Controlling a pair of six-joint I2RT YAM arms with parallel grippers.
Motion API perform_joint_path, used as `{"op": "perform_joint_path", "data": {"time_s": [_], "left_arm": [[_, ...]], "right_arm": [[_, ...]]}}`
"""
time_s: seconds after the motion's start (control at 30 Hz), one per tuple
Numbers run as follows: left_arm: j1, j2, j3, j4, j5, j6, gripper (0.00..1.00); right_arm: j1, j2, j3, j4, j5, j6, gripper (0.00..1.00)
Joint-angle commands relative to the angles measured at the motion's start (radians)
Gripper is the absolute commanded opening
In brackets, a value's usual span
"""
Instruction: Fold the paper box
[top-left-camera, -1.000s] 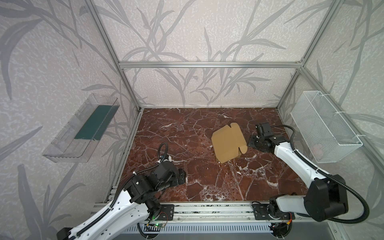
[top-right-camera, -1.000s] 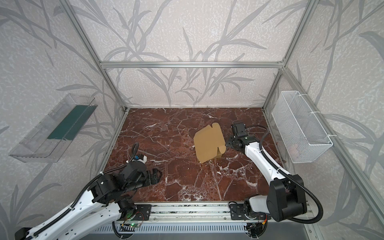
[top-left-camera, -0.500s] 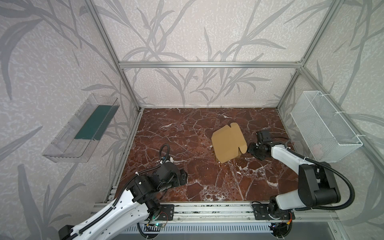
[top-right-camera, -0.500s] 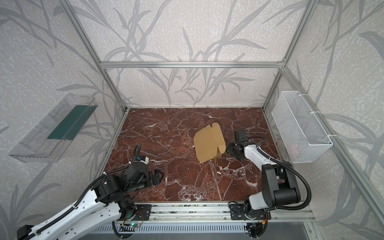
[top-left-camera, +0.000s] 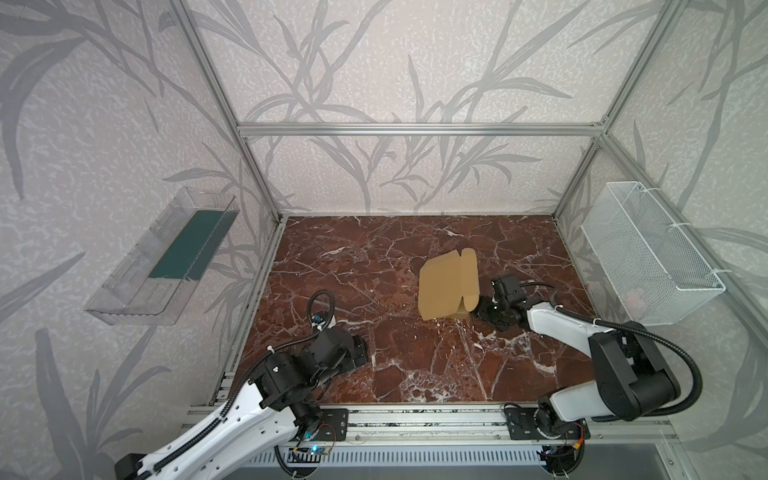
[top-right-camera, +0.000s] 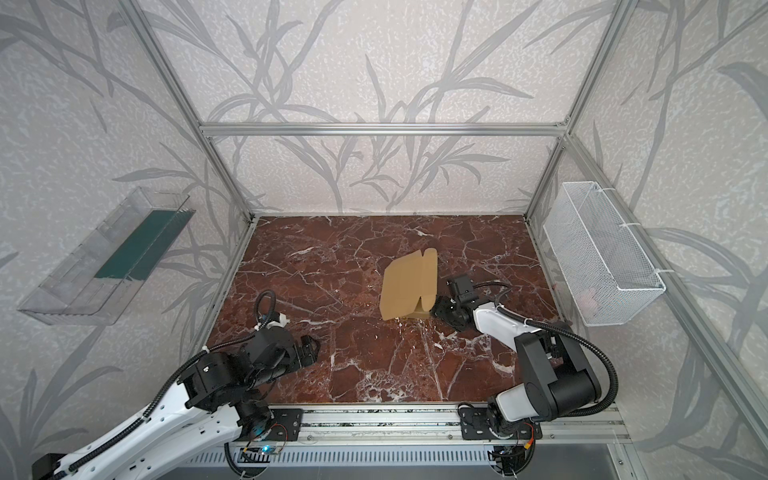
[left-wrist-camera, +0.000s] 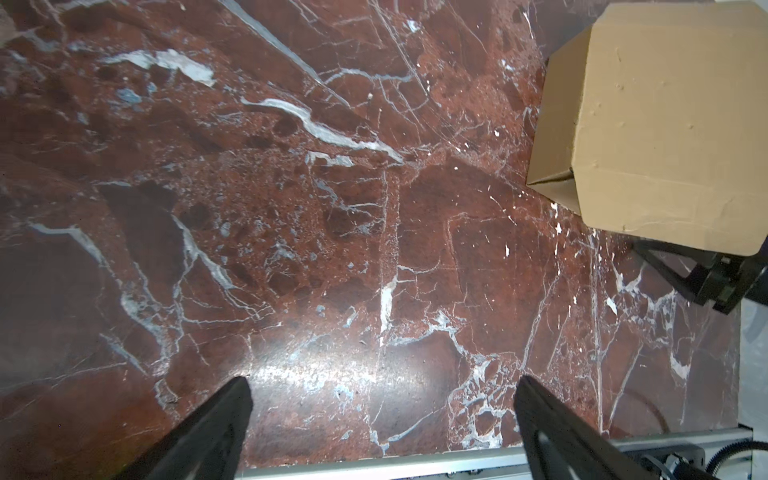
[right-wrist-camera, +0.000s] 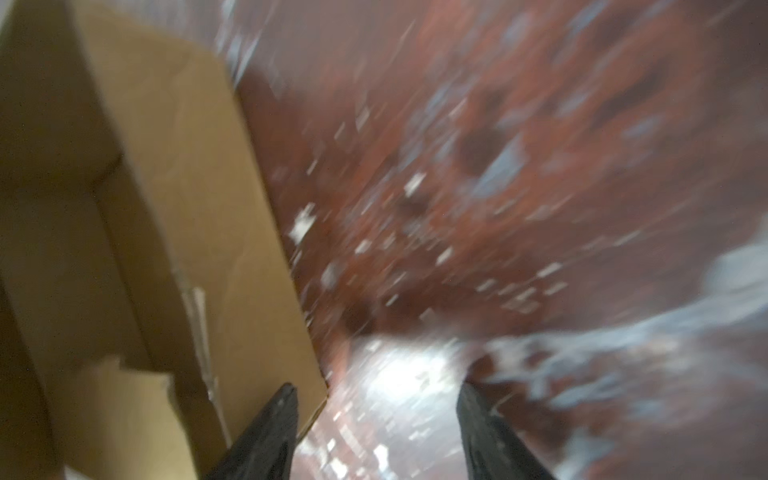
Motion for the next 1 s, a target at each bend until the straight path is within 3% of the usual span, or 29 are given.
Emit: {"op": "perform_joint_path", "data": {"time_s": [0.0,0.23,0.33,0.4,0.53,0.73,0.97], "left_arm": [[-0.005,-0.010,0.040,-0.083,-0.083,-0.066,0.99],[-0.006,0.028,0.042,-0.074,-0.090,-0.150,0.99],[-0.006,0.065,0.041,-0.066,-0.074,-0.165,0.99],[-0.008,0.089,0.038,-0.062,-0.069,-0.177,0.99],[-0.014,0.128,0.026,-0.021,-0.062,-0.189,0.99],[-0.034,0.163,0.003,0.061,-0.044,-0.201,0.98],[-0.182,0.249,-0.001,0.113,-0.134,-0.311,0.98]], "right_arm": [[0.121,-0.044,-0.019,0.045,0.056,0.077,0.62],[0.489,0.028,0.085,0.077,0.182,0.140,0.62],[0.576,0.060,0.167,0.027,0.201,0.113,0.62],[0.581,0.027,0.189,-0.019,0.222,0.098,0.62],[0.562,-0.118,0.201,-0.095,0.385,0.014,0.64],[0.400,-0.116,0.343,-0.184,0.239,-0.098,0.64],[0.364,0.029,0.595,-0.286,0.218,-0.212,0.64]]}}
